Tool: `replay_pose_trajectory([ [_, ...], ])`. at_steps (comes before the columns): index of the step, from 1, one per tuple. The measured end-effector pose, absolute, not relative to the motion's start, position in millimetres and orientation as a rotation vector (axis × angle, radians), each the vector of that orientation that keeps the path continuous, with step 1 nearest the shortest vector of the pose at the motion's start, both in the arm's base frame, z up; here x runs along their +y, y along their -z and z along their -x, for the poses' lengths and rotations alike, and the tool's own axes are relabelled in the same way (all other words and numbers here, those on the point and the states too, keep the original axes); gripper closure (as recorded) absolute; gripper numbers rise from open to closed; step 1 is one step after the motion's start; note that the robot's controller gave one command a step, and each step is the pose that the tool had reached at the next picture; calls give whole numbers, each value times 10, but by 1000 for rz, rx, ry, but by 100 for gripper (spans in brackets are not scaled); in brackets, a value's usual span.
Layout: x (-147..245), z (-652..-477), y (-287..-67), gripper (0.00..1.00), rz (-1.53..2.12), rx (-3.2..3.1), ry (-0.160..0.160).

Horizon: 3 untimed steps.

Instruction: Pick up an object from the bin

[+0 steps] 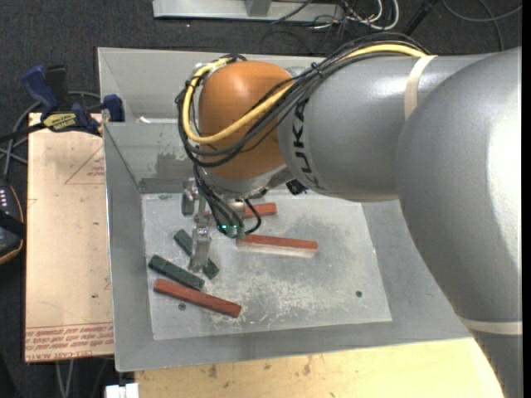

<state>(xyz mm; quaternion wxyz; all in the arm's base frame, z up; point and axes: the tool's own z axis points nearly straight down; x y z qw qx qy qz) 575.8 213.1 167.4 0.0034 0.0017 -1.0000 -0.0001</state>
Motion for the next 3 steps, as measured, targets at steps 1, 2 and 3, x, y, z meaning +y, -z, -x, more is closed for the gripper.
replay_pose_trajectory([
  [1,2247,-5356,-658,0,-261,-3123,-1],
  [2,2247,-5246,-638,100,-264,-3074,-16],
  [3,1932,-5049,-758,100,-356,-3116,-2],
])
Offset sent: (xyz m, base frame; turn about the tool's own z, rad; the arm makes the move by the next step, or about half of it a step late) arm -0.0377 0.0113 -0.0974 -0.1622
